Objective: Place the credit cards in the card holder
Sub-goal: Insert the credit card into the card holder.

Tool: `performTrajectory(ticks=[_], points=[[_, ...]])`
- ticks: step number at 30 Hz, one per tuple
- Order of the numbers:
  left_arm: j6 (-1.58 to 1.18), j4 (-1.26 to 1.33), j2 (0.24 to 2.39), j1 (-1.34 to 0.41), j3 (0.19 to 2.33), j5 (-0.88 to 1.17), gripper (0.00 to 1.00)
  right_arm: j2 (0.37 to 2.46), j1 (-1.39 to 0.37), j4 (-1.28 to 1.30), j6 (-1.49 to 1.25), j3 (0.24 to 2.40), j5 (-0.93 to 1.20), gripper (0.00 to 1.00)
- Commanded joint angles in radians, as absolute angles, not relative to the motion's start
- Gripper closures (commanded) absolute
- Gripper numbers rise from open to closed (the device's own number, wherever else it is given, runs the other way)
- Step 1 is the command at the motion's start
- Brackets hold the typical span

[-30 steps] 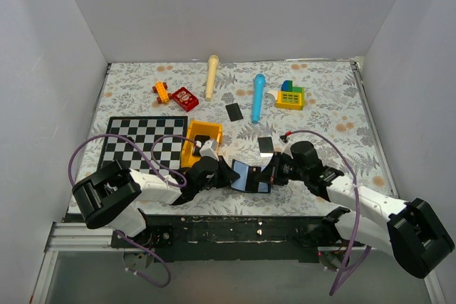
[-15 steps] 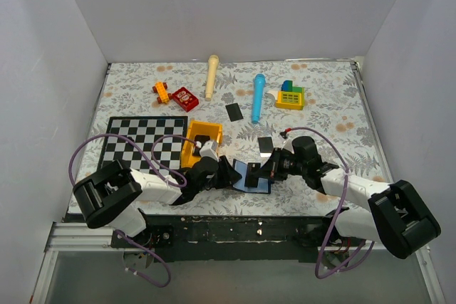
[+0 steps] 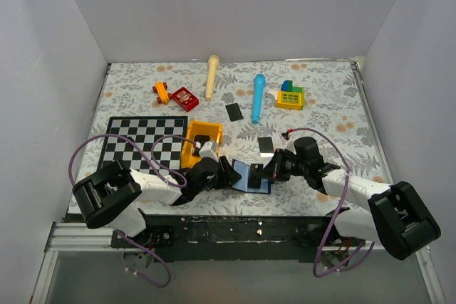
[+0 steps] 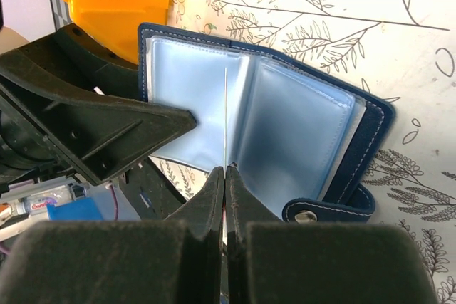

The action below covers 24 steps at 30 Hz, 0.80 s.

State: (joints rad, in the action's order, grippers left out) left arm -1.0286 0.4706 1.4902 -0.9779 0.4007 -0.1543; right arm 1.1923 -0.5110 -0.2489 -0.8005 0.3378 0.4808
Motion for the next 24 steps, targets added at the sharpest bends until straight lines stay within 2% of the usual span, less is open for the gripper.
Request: performTrajectory(ticks=[1,7,12,15,18,20,22,24], points=[[-1.005,0.394,1.459,-0.982,0.391,-0.209,0.57,1.204,-0.5,-0.249,-0.773,0.336,0.479,0.99],[-0.988,0.325,1.456,-0.982,0.411,-0.235,0.58,1.232,-0.497,-0.271,-0.781,0.337,0.485,0.99],[-0.97,0.278,1.474,-0.983,0.437,-0.242,0.67,1.269,-0.497,-0.314,-0.798,0.336,0.503,0.99],[-0.957,0.255,1.482,-0.982,0.446,-0.248,0.69,1.287,-0.497,-0.333,-0.805,0.33,0.508,0.99],[-0.947,0.224,1.486,-0.983,0.46,-0.261,0.8,1.298,-0.497,-0.342,-0.807,0.325,0.508,0.99],[-0.931,0.193,1.493,-0.982,0.475,-0.268,0.82,1.301,-0.497,-0.347,-0.807,0.321,0.508,0.99],[-0.913,0.157,1.503,-0.982,0.5,-0.273,0.75,1.304,-0.497,-0.347,-0.807,0.321,0.509,0.99],[-0.902,0.132,1.502,-0.982,0.514,-0.282,0.52,1.304,-0.497,-0.348,-0.807,0.316,0.509,0.99]])
